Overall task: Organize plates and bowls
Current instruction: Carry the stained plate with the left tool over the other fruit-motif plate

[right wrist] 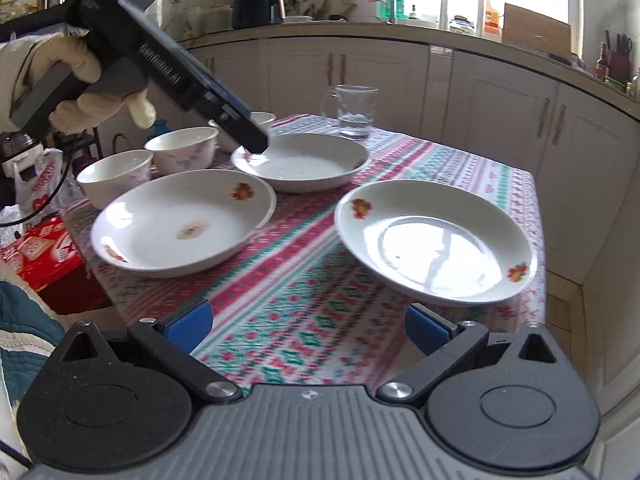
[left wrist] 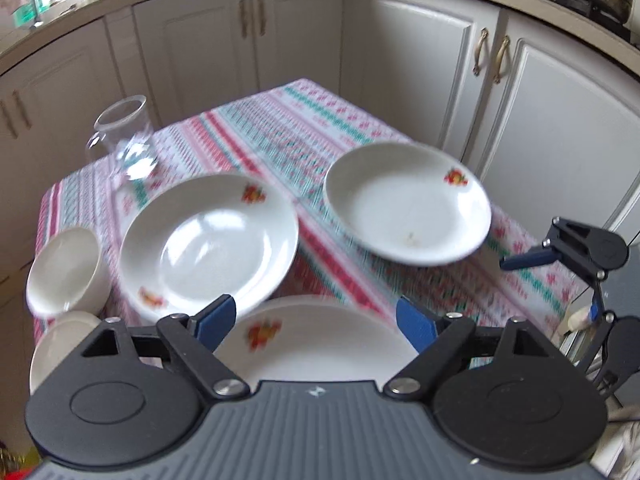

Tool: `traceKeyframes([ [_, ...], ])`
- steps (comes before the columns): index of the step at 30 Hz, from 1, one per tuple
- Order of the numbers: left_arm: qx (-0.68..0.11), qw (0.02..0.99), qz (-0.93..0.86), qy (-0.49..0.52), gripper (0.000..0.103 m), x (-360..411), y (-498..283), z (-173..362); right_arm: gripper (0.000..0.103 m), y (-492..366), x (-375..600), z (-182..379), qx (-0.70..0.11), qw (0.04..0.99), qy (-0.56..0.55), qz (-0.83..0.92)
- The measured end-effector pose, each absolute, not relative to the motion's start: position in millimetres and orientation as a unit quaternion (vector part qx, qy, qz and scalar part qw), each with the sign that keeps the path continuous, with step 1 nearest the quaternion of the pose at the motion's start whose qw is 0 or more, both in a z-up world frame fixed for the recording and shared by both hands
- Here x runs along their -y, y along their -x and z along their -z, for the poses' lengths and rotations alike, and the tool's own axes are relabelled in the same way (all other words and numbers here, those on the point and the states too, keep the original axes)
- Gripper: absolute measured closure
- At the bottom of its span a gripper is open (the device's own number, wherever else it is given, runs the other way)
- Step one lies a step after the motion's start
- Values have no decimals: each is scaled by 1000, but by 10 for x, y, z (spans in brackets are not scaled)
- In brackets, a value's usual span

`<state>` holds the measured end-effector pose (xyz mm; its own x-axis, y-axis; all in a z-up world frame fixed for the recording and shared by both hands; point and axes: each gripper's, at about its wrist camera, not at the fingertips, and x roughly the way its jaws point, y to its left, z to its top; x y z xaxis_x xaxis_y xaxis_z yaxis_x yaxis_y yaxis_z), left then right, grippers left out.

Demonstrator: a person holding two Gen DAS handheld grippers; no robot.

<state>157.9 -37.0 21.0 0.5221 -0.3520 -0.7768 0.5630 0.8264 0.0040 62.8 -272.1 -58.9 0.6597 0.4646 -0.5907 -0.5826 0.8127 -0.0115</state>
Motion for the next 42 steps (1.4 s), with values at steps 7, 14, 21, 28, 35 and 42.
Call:
traceKeyframes([
  [7, -430, 864, 231, -123, 16, -12, -1339, -88, 0, -554, 2331, 691, -291, 891, 115, -329],
  [14, -443, 860, 223, -118, 16, -193, -1309, -20, 0, -600, 1986, 796, -296, 876, 120, -362],
  [21, -456, 853, 221, -125, 16, -226, -1475, 47, 0, -638, 1799, 889, -298, 863, 136, -384],
  [28, -489, 835, 221, -120, 16, -218, -1674, 159, 0, -632, 1737, 936, -284, 859, 171, -389],
  [35, -505, 822, 223, -139, 18, -134, -1790, 214, 0, -723, 1774, 910, -291, 857, 141, -400],
  [42, -524, 808, 230, -141, 19, -96, -1886, 303, 0, -754, 1758, 937, -283, 861, 147, -396],
])
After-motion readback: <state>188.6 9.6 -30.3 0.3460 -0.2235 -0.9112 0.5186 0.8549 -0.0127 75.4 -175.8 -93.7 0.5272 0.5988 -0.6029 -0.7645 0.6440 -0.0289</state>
